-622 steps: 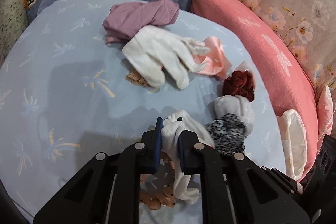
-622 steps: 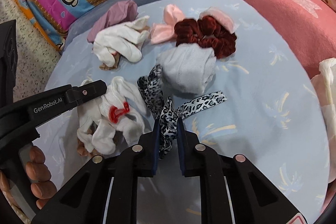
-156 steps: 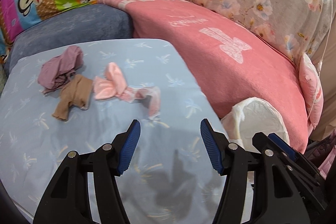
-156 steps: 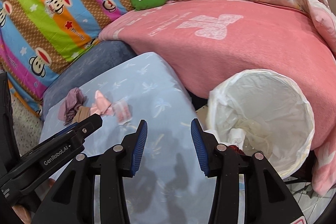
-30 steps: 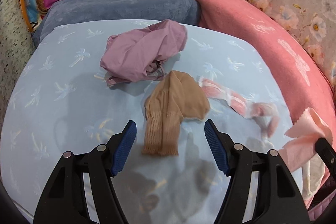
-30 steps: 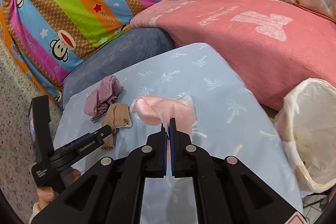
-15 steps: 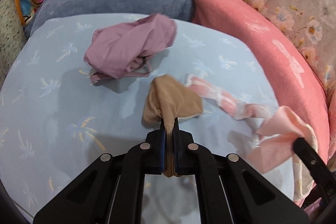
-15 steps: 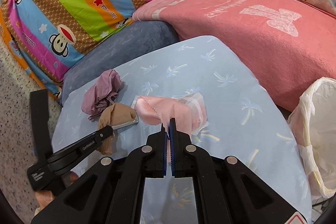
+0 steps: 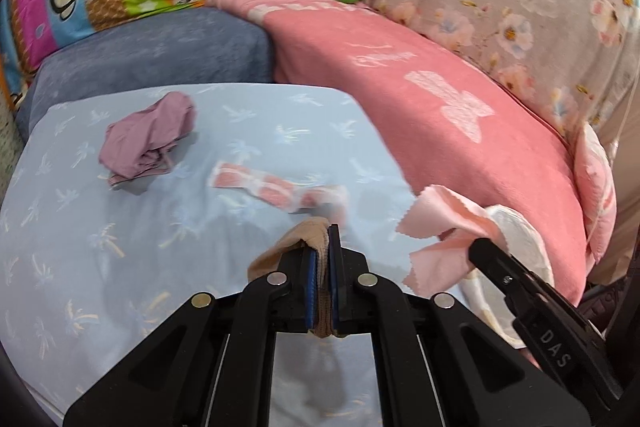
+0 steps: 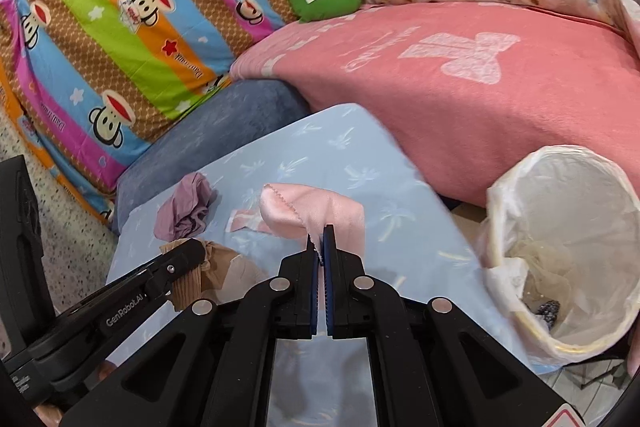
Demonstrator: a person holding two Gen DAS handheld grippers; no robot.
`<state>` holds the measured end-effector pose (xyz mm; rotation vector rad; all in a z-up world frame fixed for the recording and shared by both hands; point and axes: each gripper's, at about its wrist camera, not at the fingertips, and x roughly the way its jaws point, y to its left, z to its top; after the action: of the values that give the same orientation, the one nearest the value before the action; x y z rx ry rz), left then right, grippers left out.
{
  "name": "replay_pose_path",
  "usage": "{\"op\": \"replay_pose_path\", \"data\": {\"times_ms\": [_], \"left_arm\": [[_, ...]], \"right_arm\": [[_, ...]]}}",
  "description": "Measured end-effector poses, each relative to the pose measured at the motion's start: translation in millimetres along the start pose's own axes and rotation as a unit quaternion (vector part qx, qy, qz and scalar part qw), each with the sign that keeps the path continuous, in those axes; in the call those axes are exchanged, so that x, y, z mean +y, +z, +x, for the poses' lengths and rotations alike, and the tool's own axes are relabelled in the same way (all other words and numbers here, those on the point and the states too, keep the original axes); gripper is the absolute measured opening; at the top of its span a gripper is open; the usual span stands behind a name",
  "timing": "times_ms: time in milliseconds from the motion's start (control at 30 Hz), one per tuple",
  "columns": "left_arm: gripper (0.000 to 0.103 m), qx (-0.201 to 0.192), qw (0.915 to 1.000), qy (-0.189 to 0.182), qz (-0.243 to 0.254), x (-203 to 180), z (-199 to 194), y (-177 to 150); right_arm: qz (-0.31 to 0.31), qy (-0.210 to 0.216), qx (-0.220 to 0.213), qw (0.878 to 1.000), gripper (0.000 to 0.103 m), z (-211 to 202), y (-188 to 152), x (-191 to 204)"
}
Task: Organize soft objects
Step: 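Carry the stocking and pink cloth over the wastebasket and open the left tool, then open the right tool to drop the pink cloth into the wastebasket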
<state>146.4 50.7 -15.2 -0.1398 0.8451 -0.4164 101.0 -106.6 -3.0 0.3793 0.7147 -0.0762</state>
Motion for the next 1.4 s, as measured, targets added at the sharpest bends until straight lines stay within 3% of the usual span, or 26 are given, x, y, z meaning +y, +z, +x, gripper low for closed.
{"op": "replay_pose_path", "data": {"times_ms": [300, 600, 1033, 1067, 1133, 1200, 1267, 1400], "left_arm": [[0.005, -0.007, 0.9967, -0.049, 0.064, -75.8, -5.5, -0.7], [0.005, 0.003, 0.9880, -0.095, 0.122, -145.5, 0.9, -9.2], [0.007, 0.053, 0.9751, -0.150, 0.154, -195.6, 34.4, -32.6], [0.008, 0.056, 0.9751, -0.148, 0.156, -196.9, 37.7, -34.0], [0.021, 0.061, 0.9759, -0.141, 0.155, -197.7, 41.5, -35.4], [0.048, 0.055, 0.9785, -0.131, 0.150, -196.9, 41.7, -36.4], [0.060, 0.046, 0.9807, -0.120, 0.147, -195.5, 40.4, -36.1], [0.061, 0.046, 0.9821, -0.110, 0.146, -193.2, 42.2, -33.5]], "right_arm": [[0.039, -0.031, -0.032, 0.998, 0.002, -40.9, 7.7, -61.0], [0.084, -0.064, -0.055, 0.993, 0.002, -70.5, 9.2, -125.8], [0.135, -0.101, -0.059, 0.984, 0.002, -85.0, -3.2, -198.3], [0.137, -0.102, -0.058, 0.984, 0.002, -84.8, -4.7, -200.6], [0.140, -0.102, -0.056, 0.983, 0.003, -83.0, -6.1, -204.0], [0.142, -0.101, -0.055, 0.983, 0.008, -81.8, -7.1, -205.3], [0.141, -0.103, -0.055, 0.983, 0.010, -80.5, -7.3, -205.0], [0.140, -0.100, -0.052, 0.984, 0.013, -77.2, -7.3, -202.4]]}}
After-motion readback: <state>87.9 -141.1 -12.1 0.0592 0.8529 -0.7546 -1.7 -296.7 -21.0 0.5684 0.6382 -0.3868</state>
